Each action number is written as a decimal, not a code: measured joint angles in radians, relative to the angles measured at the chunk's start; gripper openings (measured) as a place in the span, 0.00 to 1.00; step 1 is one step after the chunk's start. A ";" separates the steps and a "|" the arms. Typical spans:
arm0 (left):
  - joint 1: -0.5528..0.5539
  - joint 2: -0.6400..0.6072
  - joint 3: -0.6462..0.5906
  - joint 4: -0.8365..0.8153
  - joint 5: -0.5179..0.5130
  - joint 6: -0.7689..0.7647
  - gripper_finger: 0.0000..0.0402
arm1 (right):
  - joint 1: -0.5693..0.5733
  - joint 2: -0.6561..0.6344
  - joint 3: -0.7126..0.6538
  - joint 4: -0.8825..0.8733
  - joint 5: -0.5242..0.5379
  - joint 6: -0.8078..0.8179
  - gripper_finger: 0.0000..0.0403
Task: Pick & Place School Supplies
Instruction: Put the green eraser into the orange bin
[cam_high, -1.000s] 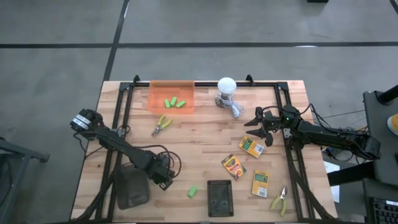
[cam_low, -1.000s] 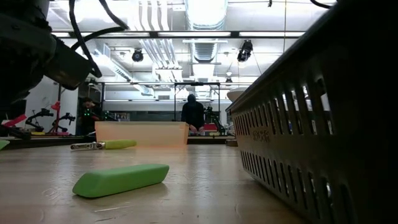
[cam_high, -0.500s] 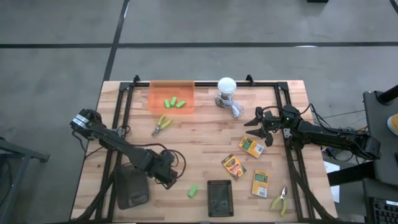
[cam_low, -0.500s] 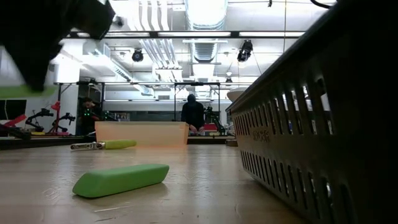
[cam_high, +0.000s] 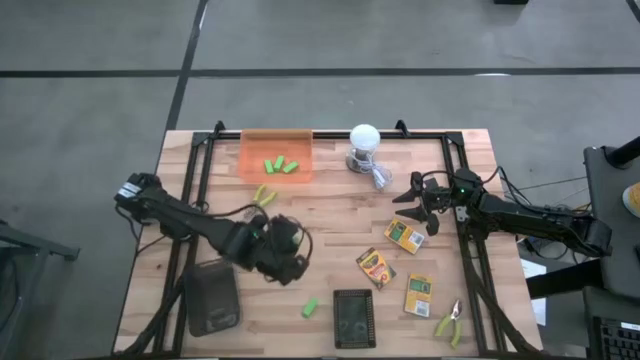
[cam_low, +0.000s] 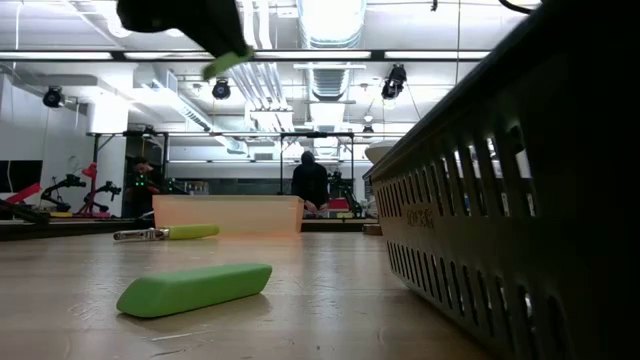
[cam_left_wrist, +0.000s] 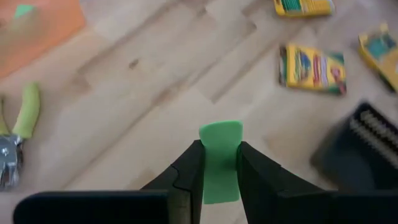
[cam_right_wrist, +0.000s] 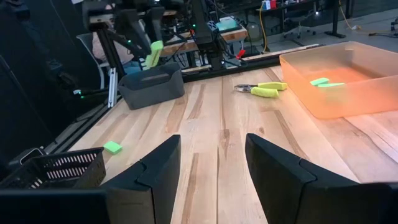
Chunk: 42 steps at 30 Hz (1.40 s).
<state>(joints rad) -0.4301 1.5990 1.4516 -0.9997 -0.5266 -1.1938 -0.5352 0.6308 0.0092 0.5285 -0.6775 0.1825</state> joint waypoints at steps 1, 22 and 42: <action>0.014 0.000 0.001 0.010 0.000 0.000 0.20 | 0.000 0.000 0.000 0.000 0.000 0.000 0.44; 0.525 0.000 0.001 0.074 0.111 0.450 0.20 | 0.000 0.000 0.000 0.000 0.000 0.000 0.44; 1.082 0.049 0.000 0.172 0.397 0.765 0.20 | 0.000 0.000 0.000 0.000 0.000 0.000 0.44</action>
<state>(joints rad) 0.6518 1.6482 1.4515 -0.8279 -0.1297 -0.4287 -0.5354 0.6308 0.0090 0.5285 -0.6777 0.1825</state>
